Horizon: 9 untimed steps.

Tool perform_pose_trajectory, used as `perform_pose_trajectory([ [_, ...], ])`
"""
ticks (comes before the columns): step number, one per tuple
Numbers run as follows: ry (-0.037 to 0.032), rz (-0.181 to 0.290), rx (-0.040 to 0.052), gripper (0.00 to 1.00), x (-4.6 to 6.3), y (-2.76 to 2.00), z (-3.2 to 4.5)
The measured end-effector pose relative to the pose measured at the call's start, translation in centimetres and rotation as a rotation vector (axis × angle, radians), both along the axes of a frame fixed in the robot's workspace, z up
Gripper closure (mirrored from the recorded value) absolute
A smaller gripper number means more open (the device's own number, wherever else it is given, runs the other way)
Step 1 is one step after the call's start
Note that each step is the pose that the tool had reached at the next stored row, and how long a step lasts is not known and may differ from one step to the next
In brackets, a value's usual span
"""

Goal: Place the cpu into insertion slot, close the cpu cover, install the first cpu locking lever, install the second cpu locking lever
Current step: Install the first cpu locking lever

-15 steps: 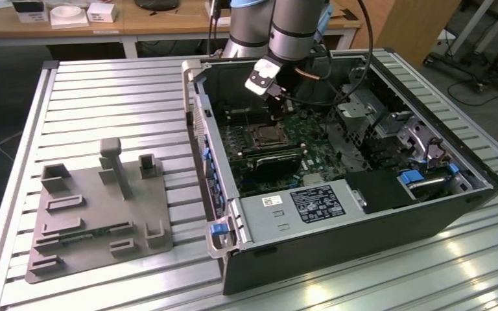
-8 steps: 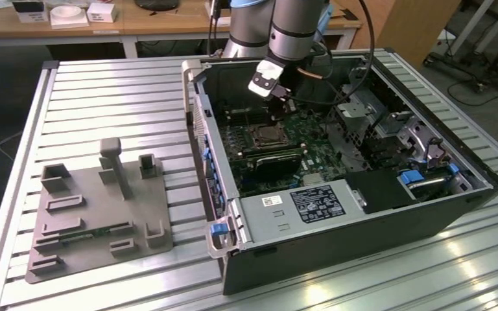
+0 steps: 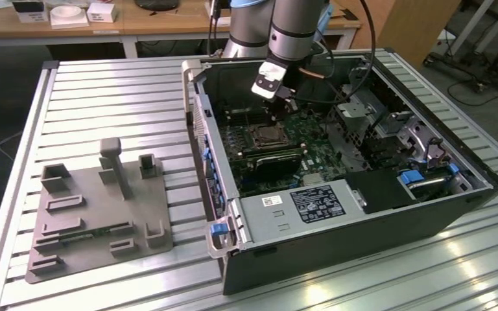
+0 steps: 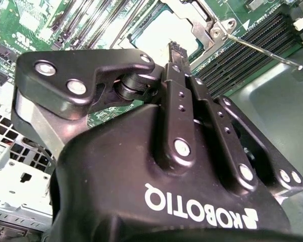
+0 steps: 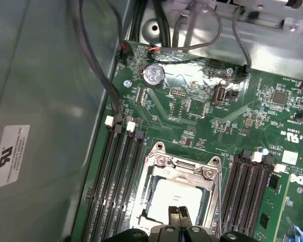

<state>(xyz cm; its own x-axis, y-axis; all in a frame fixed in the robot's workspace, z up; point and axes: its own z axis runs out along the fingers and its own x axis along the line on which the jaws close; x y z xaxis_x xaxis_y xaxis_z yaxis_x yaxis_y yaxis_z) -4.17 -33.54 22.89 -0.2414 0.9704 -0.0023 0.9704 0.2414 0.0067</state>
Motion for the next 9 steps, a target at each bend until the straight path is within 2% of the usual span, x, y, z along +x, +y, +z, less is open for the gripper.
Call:
perform_pose_trajectory([
  [9,0.0,0.003,0.0,0.9,0.0,0.0,0.0],
])
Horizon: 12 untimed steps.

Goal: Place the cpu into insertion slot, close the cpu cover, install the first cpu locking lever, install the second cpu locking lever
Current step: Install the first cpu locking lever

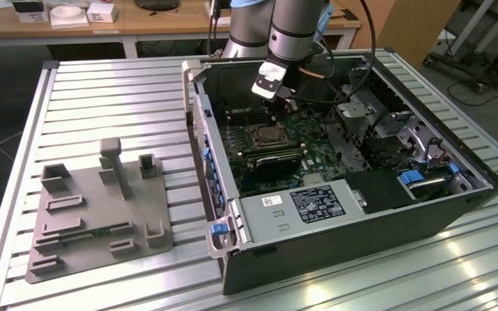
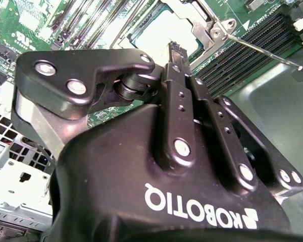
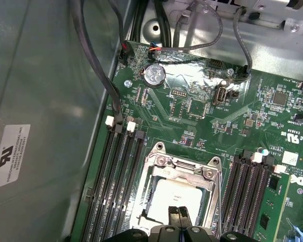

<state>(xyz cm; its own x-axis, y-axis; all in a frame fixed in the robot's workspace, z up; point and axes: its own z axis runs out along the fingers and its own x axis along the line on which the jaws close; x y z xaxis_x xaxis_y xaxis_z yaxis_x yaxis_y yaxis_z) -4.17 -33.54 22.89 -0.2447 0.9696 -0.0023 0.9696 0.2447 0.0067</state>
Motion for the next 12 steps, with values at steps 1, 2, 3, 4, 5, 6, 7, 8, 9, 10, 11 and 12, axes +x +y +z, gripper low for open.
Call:
perform_pose_trajectory([
  [1,0.0,0.0,0.0,0.9,0.0,0.0,0.0],
  [2,0.0,0.001,0.0,0.9,0.0,0.0,0.0],
  [3,0.0,0.002,0.0,0.9,0.0,0.0,0.0],
  [4,0.0,0.004,0.0,0.9,0.0,0.0,0.0],
  [5,0.0,0.007,0.0001,0.9,-0.02,0.0,0.0],
  [6,-0.0001,0.015,0.0001,0.9,-0.04,0.0,-0.01],
  [7,0.0,0.03,0.0001,0.9,-0.05,0.0,-0.01],
  [8,0.0,0.047,0.0,0.9,-0.06,0.0,-0.02],
  [9,0.0001,0.065,0.0,0.9,-0.06,0.0,-0.03],
  [10,0.0,0.083,0.0,0.9,-0.06,0.0,-0.04],
  [11,0.0,0.101,0.0001,0.9,-0.06,0.0,-0.06],
  [12,0.0,0.119,0.0001,0.9,-0.06,0.0,-0.07],
])
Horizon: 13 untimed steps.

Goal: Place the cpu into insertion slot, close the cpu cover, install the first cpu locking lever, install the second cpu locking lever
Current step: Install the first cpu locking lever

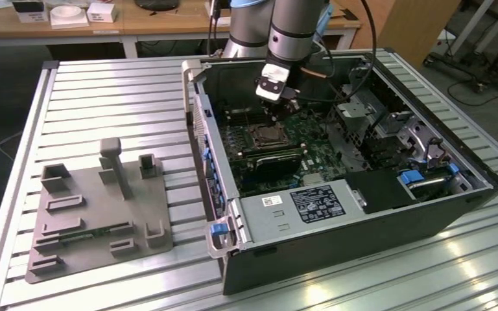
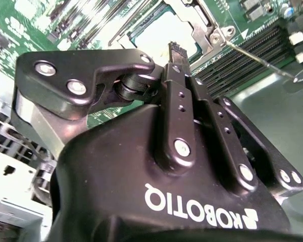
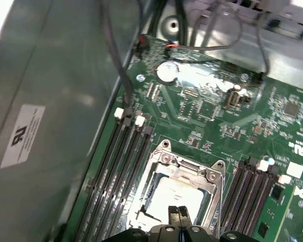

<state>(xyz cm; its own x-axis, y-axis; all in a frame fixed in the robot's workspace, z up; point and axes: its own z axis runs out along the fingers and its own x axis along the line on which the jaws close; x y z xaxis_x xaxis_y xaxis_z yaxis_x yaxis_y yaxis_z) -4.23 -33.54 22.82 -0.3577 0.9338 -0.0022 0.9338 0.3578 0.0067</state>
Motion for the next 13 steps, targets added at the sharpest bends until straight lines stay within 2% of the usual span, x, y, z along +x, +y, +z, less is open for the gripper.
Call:
perform_pose_trajectory([
  [10,0.0001,0.183,-0.0001,0.9,0.0,0.0,-0.35],
  [13,-0.0003,0.211,-0.0002,0.9,0.0,0.0,-0.35],
])
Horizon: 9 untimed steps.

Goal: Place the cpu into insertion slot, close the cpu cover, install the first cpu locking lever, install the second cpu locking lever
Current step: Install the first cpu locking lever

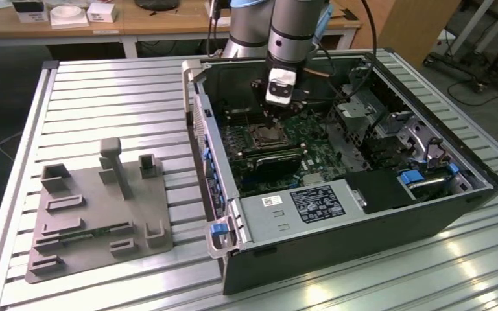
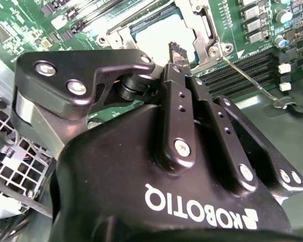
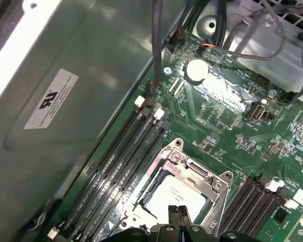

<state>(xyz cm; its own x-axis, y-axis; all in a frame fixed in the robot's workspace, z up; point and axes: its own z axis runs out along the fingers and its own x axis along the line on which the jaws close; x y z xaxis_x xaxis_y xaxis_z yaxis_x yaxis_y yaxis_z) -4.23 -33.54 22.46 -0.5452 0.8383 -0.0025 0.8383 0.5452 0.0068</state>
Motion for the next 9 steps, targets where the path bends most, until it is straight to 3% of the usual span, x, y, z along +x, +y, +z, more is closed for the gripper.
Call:
perform_pose_trajectory([
  [9,-0.0091,0.006,0.004,0.9,0.0,0.0,1.24],
])
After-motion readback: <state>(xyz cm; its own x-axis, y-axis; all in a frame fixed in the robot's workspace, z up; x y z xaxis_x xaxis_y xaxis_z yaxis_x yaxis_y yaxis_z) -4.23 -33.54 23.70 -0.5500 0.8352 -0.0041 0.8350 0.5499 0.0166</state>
